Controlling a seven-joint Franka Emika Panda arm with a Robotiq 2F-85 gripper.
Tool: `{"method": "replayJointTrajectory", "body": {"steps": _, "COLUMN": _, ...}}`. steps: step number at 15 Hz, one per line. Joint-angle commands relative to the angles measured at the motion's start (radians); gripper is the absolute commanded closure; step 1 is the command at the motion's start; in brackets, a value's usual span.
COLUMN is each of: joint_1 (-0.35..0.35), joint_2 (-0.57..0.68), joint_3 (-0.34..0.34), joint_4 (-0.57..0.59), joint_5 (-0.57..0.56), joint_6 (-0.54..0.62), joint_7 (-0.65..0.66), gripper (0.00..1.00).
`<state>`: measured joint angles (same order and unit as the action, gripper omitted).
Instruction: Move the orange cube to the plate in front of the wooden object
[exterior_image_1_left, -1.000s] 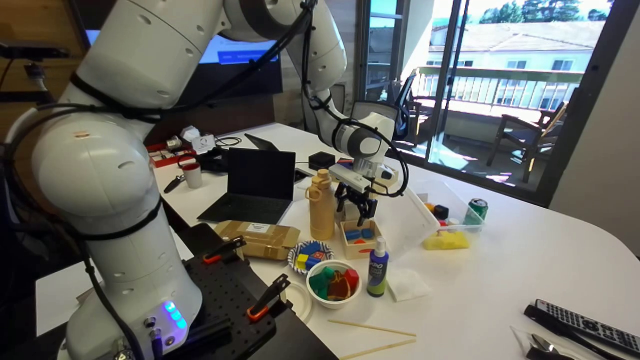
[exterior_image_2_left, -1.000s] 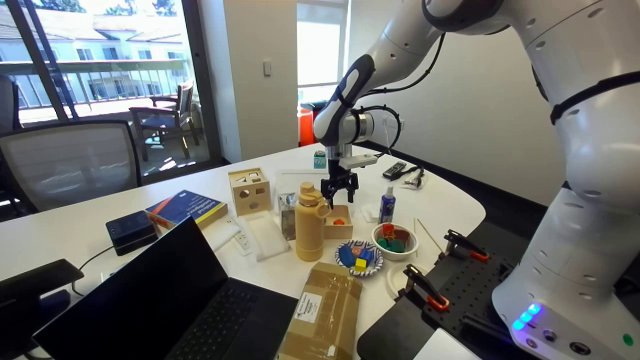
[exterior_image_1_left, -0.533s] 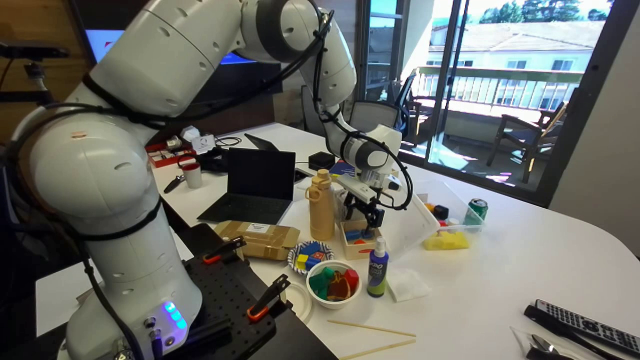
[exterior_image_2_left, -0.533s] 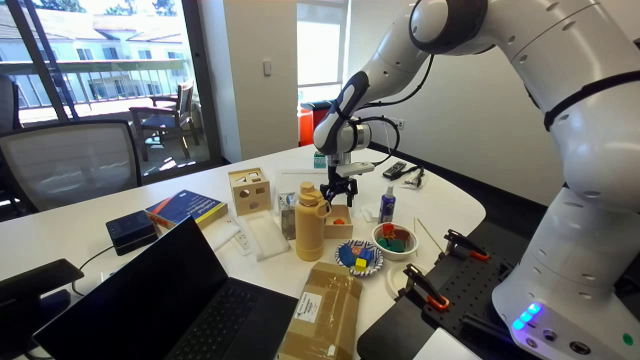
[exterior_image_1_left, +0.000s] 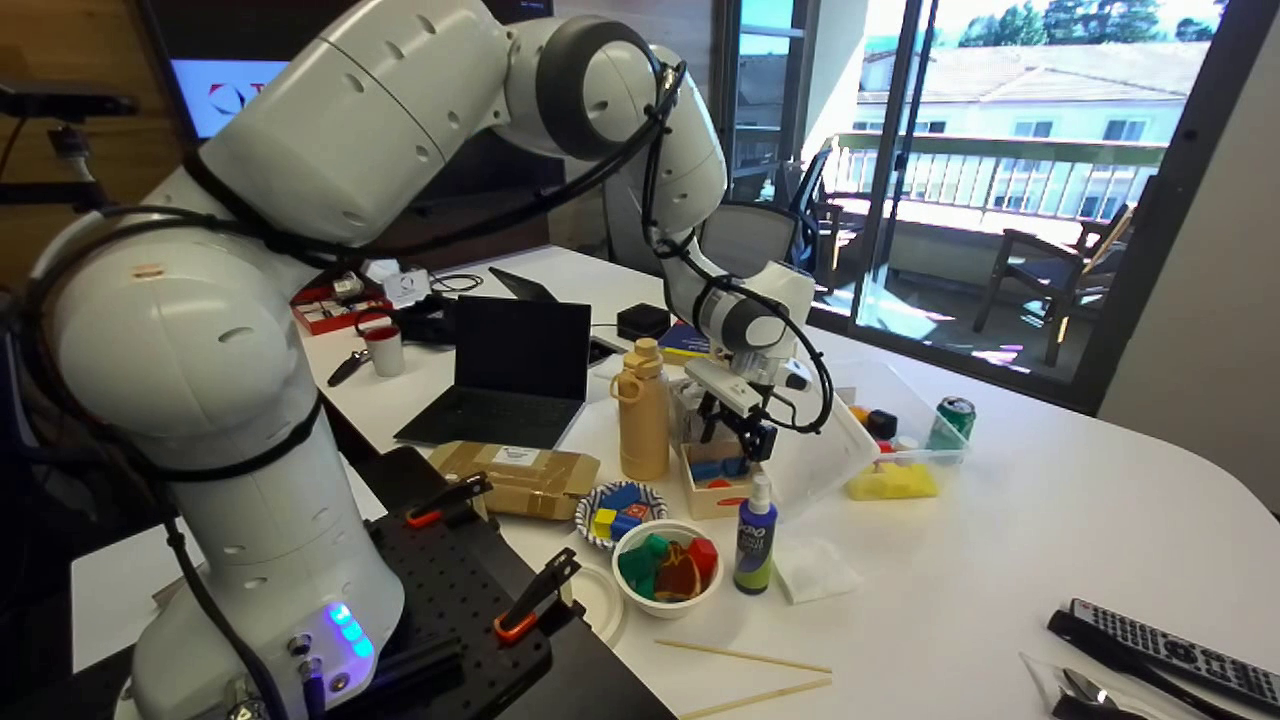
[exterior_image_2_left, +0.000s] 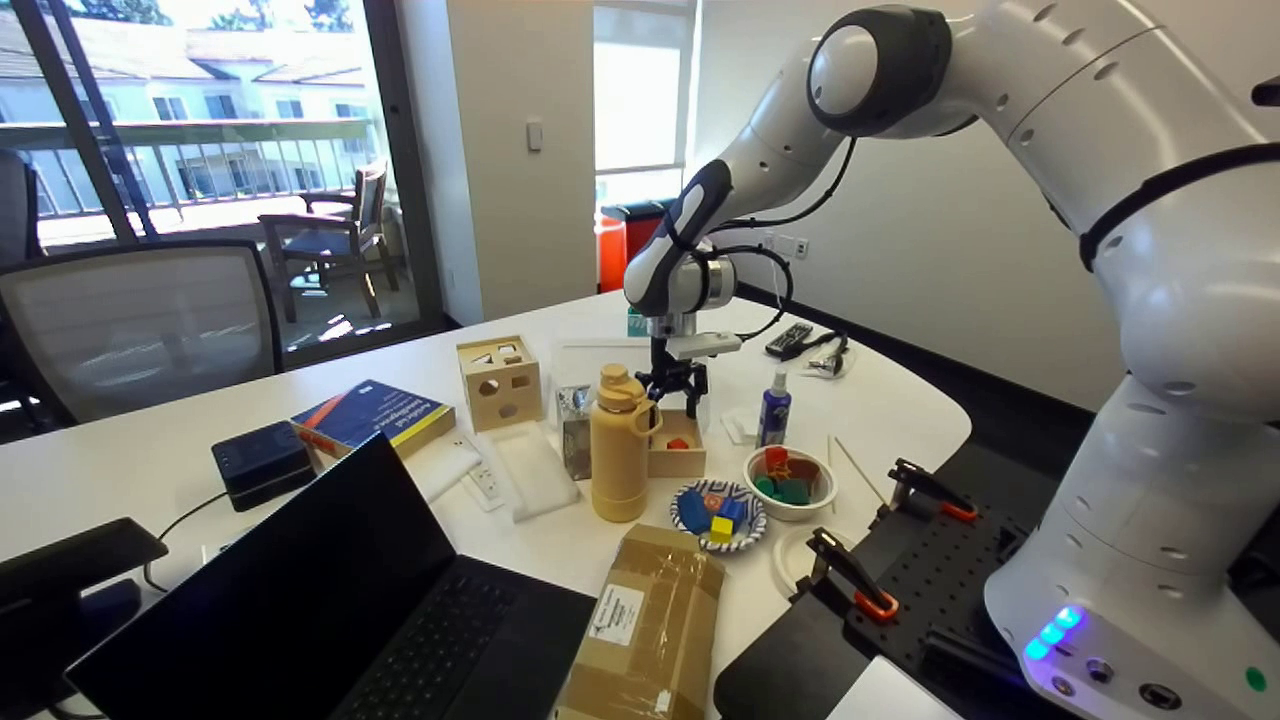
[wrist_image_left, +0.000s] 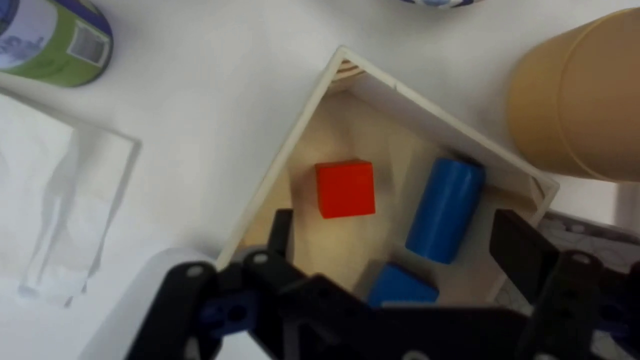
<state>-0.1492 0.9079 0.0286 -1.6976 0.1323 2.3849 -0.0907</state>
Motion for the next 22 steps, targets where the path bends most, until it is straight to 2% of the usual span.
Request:
{"method": "replayJointTrajectory", "body": {"steps": 1, "joint_1": -0.003, "joint_2": 0.017, "joint_3": 0.014, "joint_4": 0.054, "joint_5": 0.015, "joint_6": -0.048, "joint_7": 0.003, "gripper": 0.0}}
{"method": "replayJointTrajectory", "body": {"steps": 15, "joint_1": 0.014, "joint_2": 0.12, "joint_3": 0.0, "joint_4": 0.167, "joint_5": 0.003, "joint_6": -0.147, "joint_7": 0.031, "gripper": 0.0}}
{"method": "replayJointTrajectory", "body": {"steps": 22, "joint_1": 0.025, "joint_2": 0.179, "joint_3": -0.012, "joint_4": 0.256, "joint_5": -0.007, "joint_6": -0.254, "joint_7": 0.043, "gripper": 0.0}}
